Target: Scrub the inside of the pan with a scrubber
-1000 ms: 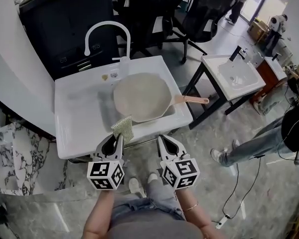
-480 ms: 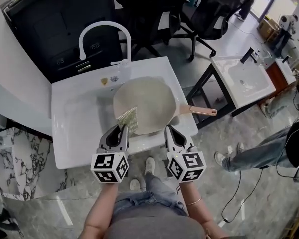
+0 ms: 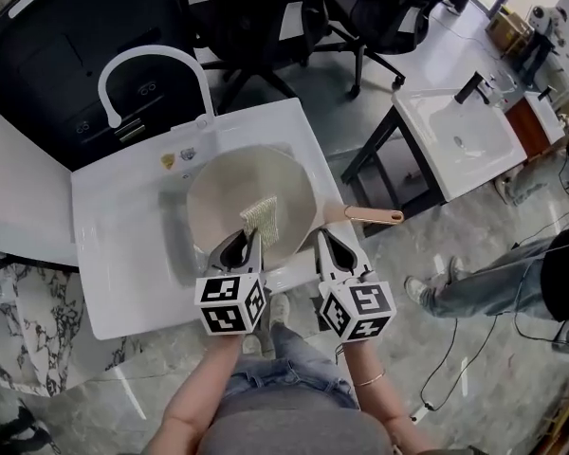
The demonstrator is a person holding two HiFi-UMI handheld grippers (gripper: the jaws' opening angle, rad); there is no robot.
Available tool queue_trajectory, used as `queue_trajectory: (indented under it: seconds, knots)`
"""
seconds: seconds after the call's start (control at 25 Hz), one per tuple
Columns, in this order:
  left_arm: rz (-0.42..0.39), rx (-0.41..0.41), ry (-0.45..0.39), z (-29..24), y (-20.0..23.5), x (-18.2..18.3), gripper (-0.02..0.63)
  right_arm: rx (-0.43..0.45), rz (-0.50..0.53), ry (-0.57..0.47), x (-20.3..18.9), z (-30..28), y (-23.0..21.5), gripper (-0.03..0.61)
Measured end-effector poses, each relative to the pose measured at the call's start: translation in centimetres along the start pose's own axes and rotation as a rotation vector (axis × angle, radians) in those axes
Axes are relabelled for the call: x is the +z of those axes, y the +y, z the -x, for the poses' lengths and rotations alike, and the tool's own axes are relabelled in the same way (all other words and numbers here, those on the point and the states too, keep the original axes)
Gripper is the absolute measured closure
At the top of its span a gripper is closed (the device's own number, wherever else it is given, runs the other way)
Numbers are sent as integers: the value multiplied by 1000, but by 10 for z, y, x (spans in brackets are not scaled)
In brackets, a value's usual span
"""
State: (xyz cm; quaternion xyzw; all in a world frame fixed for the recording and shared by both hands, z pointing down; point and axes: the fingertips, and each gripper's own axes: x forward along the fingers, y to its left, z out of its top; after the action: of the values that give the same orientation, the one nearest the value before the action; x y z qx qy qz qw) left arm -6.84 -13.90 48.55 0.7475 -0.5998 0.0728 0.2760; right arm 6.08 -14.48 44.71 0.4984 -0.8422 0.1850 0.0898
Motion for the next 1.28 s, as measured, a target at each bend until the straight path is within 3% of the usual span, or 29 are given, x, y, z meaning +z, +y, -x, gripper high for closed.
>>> queue_trajectory:
  seconds: [0.32,0.64,1.0,1.28]
  knots:
    - [1,-16,174,-33,-26,-34,548,20,-17,37,-8,-9,-13,568]
    - [-38,15,276,-29,-7,-40,549,86,-7,63,-11,-24,1,569]
    - [-119,129,275,-8,32,-38,549,166,13,82,-10,-44,29,568]
    - [-116,199,243,5,69,-26,548,223,42,98,-8,-58,52,568]
